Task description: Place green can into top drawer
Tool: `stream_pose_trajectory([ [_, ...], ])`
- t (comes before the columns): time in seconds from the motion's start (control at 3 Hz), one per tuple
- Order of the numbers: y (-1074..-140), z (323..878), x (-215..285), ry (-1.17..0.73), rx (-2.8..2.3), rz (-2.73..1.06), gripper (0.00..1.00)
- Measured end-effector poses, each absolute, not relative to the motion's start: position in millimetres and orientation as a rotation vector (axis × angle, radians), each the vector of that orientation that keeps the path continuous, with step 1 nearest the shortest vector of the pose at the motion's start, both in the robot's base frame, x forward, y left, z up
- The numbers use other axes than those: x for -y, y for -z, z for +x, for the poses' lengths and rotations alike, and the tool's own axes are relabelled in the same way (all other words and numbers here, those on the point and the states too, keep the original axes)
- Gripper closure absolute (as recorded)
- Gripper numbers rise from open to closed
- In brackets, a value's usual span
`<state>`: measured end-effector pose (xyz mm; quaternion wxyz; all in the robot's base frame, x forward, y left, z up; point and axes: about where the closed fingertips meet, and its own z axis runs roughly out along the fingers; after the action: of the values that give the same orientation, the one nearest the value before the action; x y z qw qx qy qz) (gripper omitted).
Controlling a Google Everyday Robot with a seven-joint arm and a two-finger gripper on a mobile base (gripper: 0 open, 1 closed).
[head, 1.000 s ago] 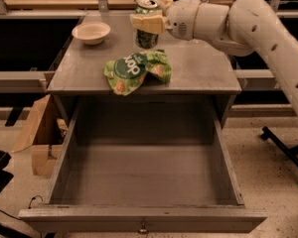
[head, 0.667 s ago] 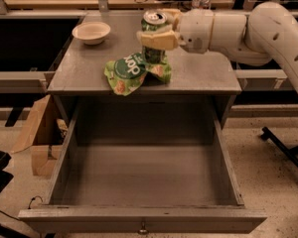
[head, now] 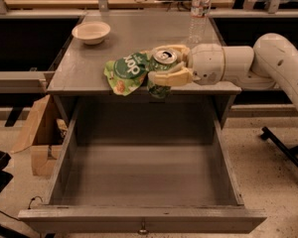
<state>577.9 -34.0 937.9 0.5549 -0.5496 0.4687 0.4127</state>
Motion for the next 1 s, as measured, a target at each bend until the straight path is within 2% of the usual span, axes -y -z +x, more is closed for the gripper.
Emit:
stream_pose_trajectory([
  [1.0,-913,568,6,-0.958,-1.157,-1.267,1.00],
])
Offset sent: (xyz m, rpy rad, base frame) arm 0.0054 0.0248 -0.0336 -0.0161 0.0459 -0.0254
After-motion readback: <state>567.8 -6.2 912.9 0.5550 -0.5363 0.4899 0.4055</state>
